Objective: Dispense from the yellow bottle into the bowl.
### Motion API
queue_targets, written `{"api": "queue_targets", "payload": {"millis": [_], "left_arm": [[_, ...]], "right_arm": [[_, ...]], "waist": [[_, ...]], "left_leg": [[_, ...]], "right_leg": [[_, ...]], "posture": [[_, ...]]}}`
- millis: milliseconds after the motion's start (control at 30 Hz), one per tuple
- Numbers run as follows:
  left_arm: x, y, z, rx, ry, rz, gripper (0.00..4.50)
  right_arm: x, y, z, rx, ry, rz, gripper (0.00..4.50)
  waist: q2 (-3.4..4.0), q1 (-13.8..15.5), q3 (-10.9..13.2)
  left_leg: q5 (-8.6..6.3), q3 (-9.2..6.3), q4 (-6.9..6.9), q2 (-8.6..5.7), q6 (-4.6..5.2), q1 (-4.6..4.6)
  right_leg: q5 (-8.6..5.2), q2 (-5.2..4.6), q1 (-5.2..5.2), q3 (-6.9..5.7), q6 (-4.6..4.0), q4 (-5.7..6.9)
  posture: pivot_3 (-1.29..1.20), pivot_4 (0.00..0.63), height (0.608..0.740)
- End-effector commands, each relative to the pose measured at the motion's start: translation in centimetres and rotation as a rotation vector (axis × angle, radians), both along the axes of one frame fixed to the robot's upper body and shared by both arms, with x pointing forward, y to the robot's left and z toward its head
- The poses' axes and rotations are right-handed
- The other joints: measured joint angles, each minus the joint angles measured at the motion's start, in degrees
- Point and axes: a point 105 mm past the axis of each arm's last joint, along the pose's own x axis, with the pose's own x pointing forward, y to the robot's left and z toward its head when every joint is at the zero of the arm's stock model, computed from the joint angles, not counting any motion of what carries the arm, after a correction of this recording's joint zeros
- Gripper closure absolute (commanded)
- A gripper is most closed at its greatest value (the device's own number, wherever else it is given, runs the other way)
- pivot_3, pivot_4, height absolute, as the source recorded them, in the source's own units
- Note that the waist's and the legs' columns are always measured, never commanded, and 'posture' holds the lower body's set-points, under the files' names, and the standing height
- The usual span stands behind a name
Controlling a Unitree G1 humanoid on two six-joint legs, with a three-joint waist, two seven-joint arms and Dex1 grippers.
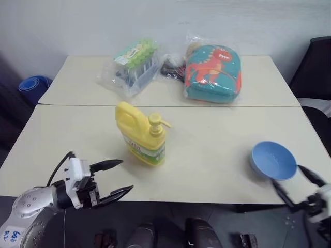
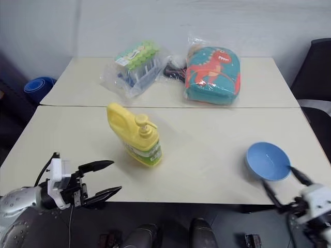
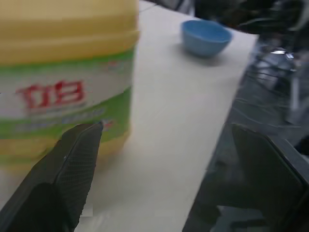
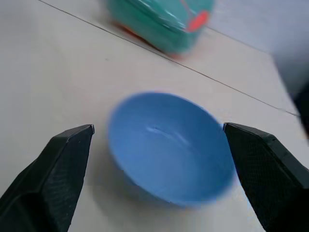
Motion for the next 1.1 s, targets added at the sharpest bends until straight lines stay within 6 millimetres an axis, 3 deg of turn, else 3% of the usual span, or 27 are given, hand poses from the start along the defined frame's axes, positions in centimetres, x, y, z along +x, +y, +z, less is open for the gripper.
{"api": "queue_targets", "payload": {"millis": [33,133,267,467,600,767,933,1100], "left_arm": [[-0.1,-1.2,0.6,-0.01,-0.023,-0.085,0.02],[0.6,-1.4,1.0,-0.023,-0.058,-0.078,0.02],[1.0,-2.2,1.3,-0.02,-0.109,-0.102,0.02],[1.1,-2.5,1.2,-0.015,-0.108,-0.11,0.02],[1.1,-2.6,1.1,-0.002,-0.108,-0.108,0.02],[1.0,-2.5,1.1,0.005,-0.112,-0.105,0.02],[1.0,-2.4,1.3,0.016,-0.129,-0.087,0.0],[0.9,-2.4,1.9,-0.008,-0.128,-0.068,0.0]], "right_arm": [[-1.3,-1.5,-0.3,0.0,0.018,-0.043,0.0],[-1.1,-1.0,-0.3,0.018,0.015,-0.009,0.0],[1.7,3.7,-0.5,0.116,0.085,0.177,0.0],[4.7,6.6,-1.1,0.199,0.199,0.211,0.0],[7.4,5.9,-2.8,0.175,0.277,0.079,0.0],[8.9,6.4,-3.6,0.131,0.301,0.109,0.0],[10.1,6.4,-4.3,0.099,0.315,0.099,1.2],[10.8,6.7,-3.9,0.087,0.29,0.112,1.25]], "waist": [[0.0,-0.14,0.01],[0.05,-0.74,0.03],[0.02,-1.31,0.04],[0.07,-0.76,0.04],[0.05,-0.02,0.05],[0.05,0.12,0.04],[0.02,-0.25,0.04],[0.01,-0.14,0.03]], "left_leg": [[0.02,0.0,-0.03,0.03,-0.03,0.01],[0.06,0.08,-0.03,0.07,-0.09,0.06],[0.06,0.14,-0.06,0.1,-0.1,0.38],[0.07,0.14,-0.06,0.1,-0.11,0.33],[0.07,0.11,0.04,0.07,-0.12,0.12],[0.09,0.03,0.09,0.02,-0.1,0.01],[0.11,0.06,0.12,0.02,-0.11,-0.03],[0.13,0.05,0.14,0.03,-0.13,-0.02]], "right_leg": [[-0.01,0.03,-0.01,-0.01,-0.01,0.0],[-0.01,0.07,0.0,0.03,-0.02,0.09],[-0.01,0.09,0.22,0.1,-0.03,0.16],[-0.02,0.08,0.14,0.14,-0.03,0.15],[-0.01,0.08,0.01,0.09,-0.03,0.11],[0.0,0.04,-0.06,0.02,-0.01,0.12],[0.0,0.04,-0.1,0.03,0.0,0.16],[0.0,0.05,-0.11,0.02,-0.01,0.2]], "posture": [[0.0,0.15,0.74],[0.0,0.15,0.74],[0.0,0.15,0.74],[0.0,0.15,0.74],[0.0,0.15,0.74],[0.0,0.15,0.74],[0.0,0.15,0.74],[0.0,0.15,0.74]]}}
